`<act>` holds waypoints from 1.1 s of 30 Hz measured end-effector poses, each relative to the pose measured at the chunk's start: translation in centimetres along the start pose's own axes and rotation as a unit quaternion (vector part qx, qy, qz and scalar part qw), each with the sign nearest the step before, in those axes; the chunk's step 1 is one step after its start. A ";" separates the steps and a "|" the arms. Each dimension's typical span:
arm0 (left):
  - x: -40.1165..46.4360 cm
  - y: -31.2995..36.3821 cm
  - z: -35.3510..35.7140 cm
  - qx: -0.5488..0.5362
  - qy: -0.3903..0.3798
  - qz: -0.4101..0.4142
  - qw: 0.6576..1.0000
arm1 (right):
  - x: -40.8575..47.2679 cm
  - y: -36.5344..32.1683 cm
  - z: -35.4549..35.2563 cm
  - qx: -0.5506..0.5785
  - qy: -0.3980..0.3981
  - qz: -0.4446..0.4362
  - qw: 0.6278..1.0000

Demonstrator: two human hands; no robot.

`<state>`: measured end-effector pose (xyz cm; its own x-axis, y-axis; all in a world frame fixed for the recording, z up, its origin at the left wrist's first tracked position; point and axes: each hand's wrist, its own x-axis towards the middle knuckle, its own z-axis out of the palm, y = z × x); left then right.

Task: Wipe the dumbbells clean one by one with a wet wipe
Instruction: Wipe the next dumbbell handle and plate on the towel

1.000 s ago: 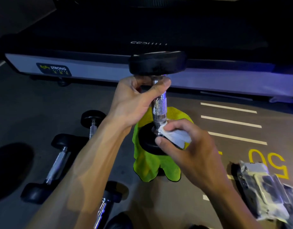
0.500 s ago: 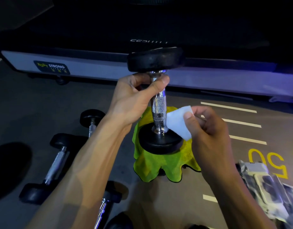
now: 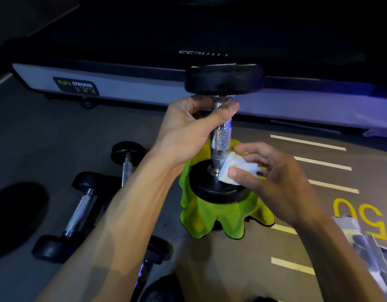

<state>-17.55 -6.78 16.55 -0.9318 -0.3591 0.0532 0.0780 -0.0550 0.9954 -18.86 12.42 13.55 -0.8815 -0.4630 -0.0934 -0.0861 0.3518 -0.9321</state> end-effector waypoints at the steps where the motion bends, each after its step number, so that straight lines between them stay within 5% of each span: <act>1: 0.0 0.0 0.0 0.000 0.002 -0.001 1.000 | -0.1 -0.1 -0.1 0.002 0.009 -0.001 1.000; 7: 0.0 0.3 0.1 0.006 0.006 -0.009 1.000 | -0.7 -1.0 1.9 -0.105 0.089 -0.105 0.985; 11: -0.1 0.5 0.0 0.009 0.003 -0.012 1.000 | -0.5 -0.6 2.8 -0.013 0.086 -0.045 0.995; 19: 0.0 0.7 -1.7 0.112 0.029 0.003 0.993 | -0.6 -0.2 3.2 0.027 0.072 -0.065 0.995; 22: -0.2 1.9 -3.2 0.216 0.086 0.094 0.968 | -0.6 -0.2 3.3 0.030 0.073 -0.078 0.994; 26: -0.4 3.9 -3.6 0.382 0.004 0.311 0.870 | -0.6 0.0 3.2 0.009 0.063 -0.074 0.995; 29: -0.3 3.9 -3.2 0.376 -0.014 0.316 0.871 | -1.1 0.0 3.2 -0.049 0.099 -0.099 0.989; 33: -0.2 3.5 -2.8 0.374 -0.019 0.323 0.869 | -1.6 -0.3 3.4 -0.238 0.176 -0.203 0.933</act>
<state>-16.11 -9.56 19.83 -0.7918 -0.0575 0.6081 0.3500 0.7732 0.5289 -15.84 10.27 12.76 -0.8220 -0.3702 0.4327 -0.5689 0.5652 -0.5974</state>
